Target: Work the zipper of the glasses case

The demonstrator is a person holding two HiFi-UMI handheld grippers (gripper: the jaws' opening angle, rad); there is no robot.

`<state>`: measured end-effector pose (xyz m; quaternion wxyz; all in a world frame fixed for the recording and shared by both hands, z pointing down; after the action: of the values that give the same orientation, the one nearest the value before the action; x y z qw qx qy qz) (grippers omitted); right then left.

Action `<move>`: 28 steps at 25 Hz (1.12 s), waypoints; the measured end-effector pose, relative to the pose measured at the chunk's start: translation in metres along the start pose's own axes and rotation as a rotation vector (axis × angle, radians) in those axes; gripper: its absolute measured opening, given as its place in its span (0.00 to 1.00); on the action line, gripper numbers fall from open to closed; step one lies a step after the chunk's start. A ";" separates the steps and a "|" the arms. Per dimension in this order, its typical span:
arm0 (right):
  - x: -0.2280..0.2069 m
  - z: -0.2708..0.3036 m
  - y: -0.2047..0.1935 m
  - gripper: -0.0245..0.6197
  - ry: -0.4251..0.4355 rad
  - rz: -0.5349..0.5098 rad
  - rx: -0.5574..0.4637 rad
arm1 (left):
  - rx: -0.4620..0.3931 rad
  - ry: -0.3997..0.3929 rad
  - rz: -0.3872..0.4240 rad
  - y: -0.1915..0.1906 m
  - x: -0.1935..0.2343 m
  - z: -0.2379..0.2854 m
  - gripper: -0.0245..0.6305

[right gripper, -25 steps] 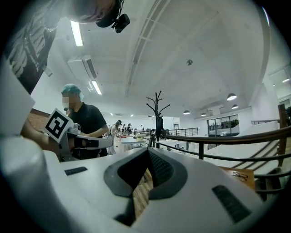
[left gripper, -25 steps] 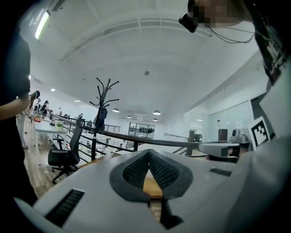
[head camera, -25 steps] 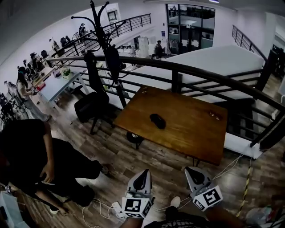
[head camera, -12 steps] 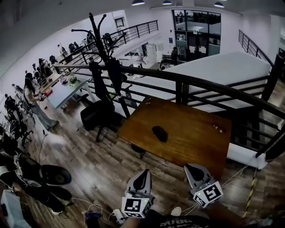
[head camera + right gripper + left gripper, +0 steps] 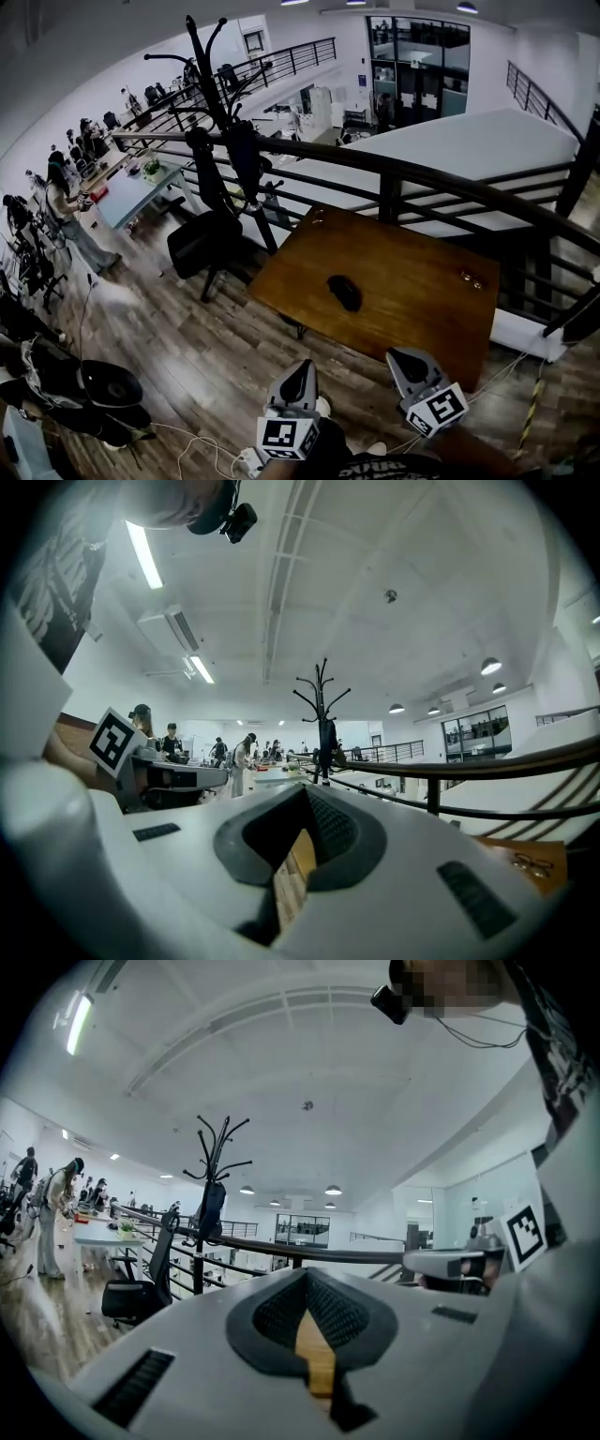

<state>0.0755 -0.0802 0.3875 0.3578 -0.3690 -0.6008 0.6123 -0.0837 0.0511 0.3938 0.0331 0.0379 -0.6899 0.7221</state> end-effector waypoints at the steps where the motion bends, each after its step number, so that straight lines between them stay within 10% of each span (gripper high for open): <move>1: -0.003 0.012 0.000 0.03 -0.010 -0.001 0.001 | 0.005 -0.011 -0.006 0.000 0.009 0.011 0.05; 28: -0.026 0.254 -0.040 0.03 -0.216 -0.065 0.192 | 0.083 -0.268 -0.104 -0.038 0.246 0.198 0.05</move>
<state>-0.1367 -0.2223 0.4293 0.3443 -0.2457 -0.5861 0.6911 -0.3233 -0.1460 0.4655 -0.0236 0.1710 -0.6549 0.7357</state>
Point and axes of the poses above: the fingertips, and each gripper's own axes: z forward along the fingers, x to its left, y out of its top, the point moved 5 cm from there along -z, backward along the fingers, and after that the axes turned 12 degrees about -y, right-handed, at the moved point
